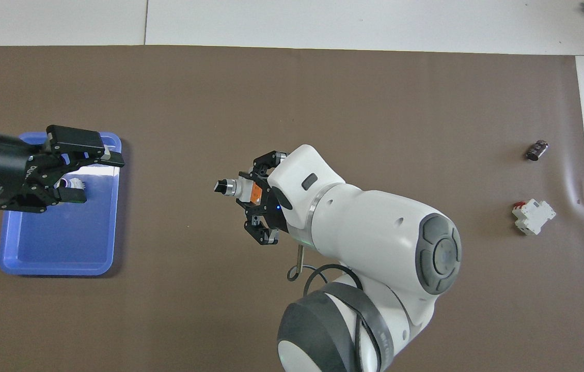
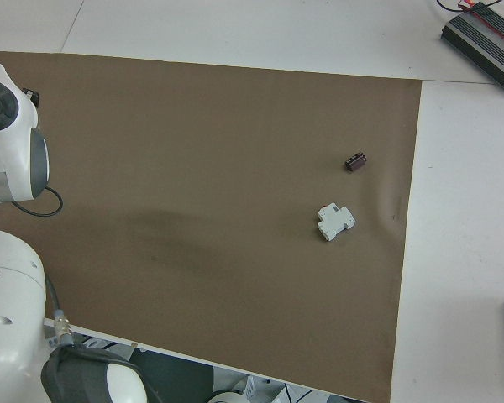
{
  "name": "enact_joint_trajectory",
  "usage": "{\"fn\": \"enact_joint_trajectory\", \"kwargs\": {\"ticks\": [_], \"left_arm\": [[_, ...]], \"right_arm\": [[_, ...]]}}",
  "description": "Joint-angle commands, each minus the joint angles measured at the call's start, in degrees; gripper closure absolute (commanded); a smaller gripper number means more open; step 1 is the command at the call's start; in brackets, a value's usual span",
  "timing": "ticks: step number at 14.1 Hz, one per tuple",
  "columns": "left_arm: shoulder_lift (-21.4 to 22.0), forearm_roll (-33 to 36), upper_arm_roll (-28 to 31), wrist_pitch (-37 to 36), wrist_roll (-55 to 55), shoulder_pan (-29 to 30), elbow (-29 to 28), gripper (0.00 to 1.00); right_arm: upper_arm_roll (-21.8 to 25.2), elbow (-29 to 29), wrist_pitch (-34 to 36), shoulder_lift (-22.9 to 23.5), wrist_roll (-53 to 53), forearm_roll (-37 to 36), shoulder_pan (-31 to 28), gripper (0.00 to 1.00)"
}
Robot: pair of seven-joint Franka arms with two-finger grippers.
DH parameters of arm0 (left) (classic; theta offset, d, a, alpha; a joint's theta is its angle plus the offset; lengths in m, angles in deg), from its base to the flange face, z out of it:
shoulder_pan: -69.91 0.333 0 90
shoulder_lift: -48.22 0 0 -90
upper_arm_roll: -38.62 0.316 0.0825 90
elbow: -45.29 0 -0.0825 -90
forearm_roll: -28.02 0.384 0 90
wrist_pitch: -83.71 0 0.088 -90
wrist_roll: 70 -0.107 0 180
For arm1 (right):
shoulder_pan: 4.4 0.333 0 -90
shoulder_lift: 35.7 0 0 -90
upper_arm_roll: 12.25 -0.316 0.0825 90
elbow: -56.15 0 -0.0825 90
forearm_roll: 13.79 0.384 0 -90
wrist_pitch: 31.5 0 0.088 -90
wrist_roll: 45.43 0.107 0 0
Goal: Turn and place switch with both arms
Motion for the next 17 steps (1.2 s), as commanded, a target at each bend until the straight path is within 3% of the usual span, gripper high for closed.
{"fn": "enact_joint_trajectory", "kwargs": {"ticks": [1,5,9,14,17], "left_arm": [[1.6,-2.8,-1.2,1.7,7.0,-0.8,-2.2,0.09],[1.4,-4.9,-2.2,3.7,18.1,-4.4,-4.1,0.28],[0.7,-6.5,-2.2,3.7,25.6,-5.3,-4.1,0.33],[1.0,-9.2,-2.1,3.1,37.0,-4.5,-5.0,0.61],[1.5,-9.2,-2.1,2.9,40.4,-4.5,-6.5,0.65]], "right_arm": [[0.0,0.9,-2.5,-0.2,0.5,0.5,1.3,1.00],[0.0,0.8,-3.8,0.1,4.9,-0.7,2.6,1.00],[0.0,0.7,-4.0,0.7,5.7,-1.0,3.6,1.00],[0.0,0.7,-4.1,0.7,6.9,-1.0,3.6,1.00],[0.0,0.7,-4.0,0.7,6.9,-1.0,3.7,1.00]]}}
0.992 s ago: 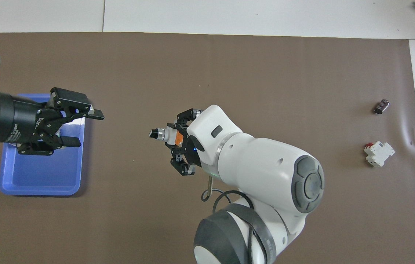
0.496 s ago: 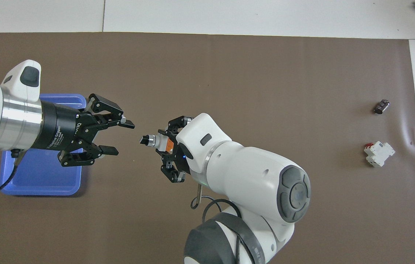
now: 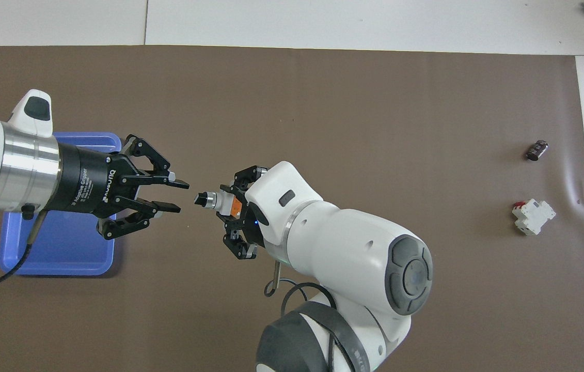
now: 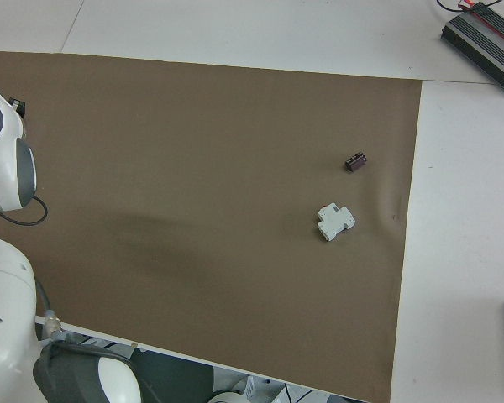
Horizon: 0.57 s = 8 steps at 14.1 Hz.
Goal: Turn and place switch with both arms
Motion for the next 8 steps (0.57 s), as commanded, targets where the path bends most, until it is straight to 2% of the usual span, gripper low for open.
{"fn": "enact_joint_trajectory", "kwargs": {"ticks": [1,8], "left_arm": [[1.9,-1.2,0.3,0.1,4.2,-0.1,-3.0,0.66],[2.0,-1.2,0.3,2.2,12.4,-0.6,-4.4,0.67]], "right_arm": [[0.0,0.3,-1.4,0.0,1.6,-1.0,0.2,1.00],[0.0,0.4,-1.2,0.0,1.6,-1.1,0.3,1.00]]}}
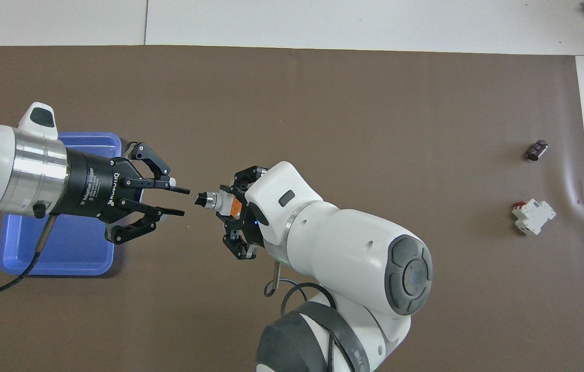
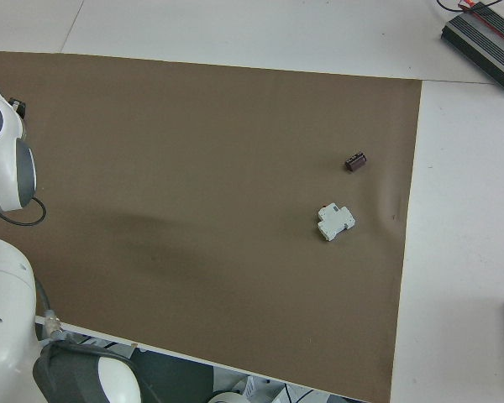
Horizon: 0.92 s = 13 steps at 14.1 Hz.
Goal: Turn and place switch with both arms
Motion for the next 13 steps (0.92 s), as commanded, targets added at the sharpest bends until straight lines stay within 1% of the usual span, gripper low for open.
{"fn": "enact_joint_trajectory", "kwargs": {"ticks": [1,2,4,8,10,13], "left_arm": [[1.9,-1.1,0.3,2.4,3.1,-0.7,-3.1,0.67],[1.9,-1.1,0.3,2.8,3.3,-0.7,-3.3,0.66],[1.7,-1.3,0.3,4.1,5.9,-0.9,-3.7,0.57],[1.5,-1.5,0.3,5.7,9.7,-1.6,-3.9,0.46],[1.6,-1.5,0.3,6.8,12.6,-2.1,-4.4,0.46],[1.5,-1.4,0.3,9.8,21.3,-2.9,-5.2,0.48]], "right_arm": [[0.0,0.4,-1.2,0.0,1.6,-1.1,0.2,1.00],[0.0,0.4,-1.2,0.0,1.6,-1.1,0.2,1.00],[0.0,0.4,-1.2,0.0,1.6,-1.1,0.2,1.00],[0.0,0.4,-1.3,0.0,1.6,-1.1,0.2,1.00],[0.0,0.4,-1.3,0.0,1.7,-1.1,0.2,1.00],[0.0,0.4,-1.3,0.0,1.7,-1.1,0.2,1.00]]}}
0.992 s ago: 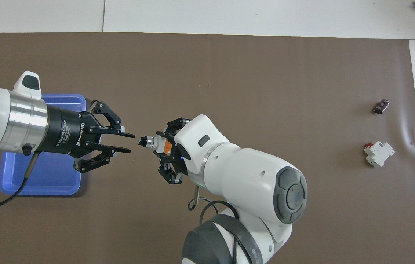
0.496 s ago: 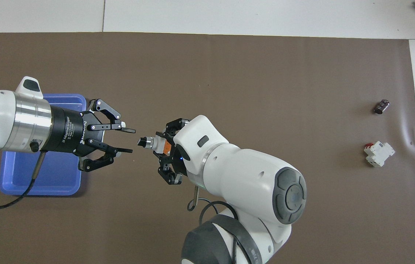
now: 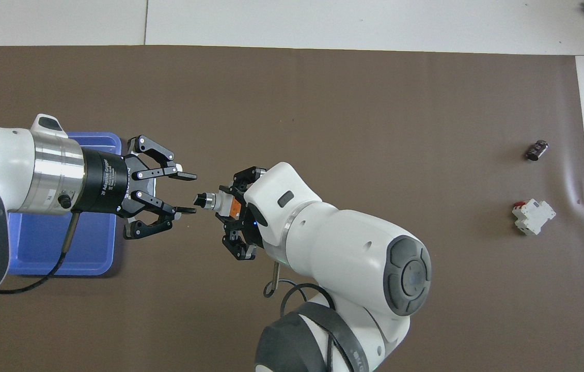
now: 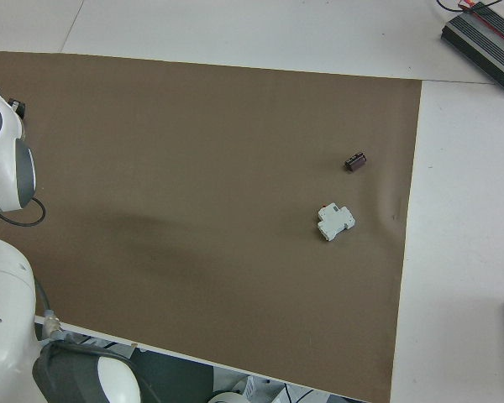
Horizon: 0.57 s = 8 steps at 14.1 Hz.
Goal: Turn and place switch with both arms
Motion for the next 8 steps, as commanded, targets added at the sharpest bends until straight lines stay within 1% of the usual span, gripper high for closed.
{"fn": "enact_joint_trajectory", "kwargs": {"ticks": [1,4,8], "left_arm": [[1.5,-0.9,0.5,3.2,5.9,-1.2,-2.8,0.49],[1.5,-0.8,0.6,3.0,9.7,-1.2,-2.8,0.51],[1.7,-0.7,0.6,2.4,11.9,-1.2,-3.2,0.53]], "right_arm": [[0.0,0.4,-1.3,0.0,1.7,-1.0,0.1,1.00],[0.0,0.4,-1.3,0.0,1.7,-1.0,0.1,1.00],[0.0,0.4,-1.3,0.0,1.7,-1.0,0.1,1.00]]}}
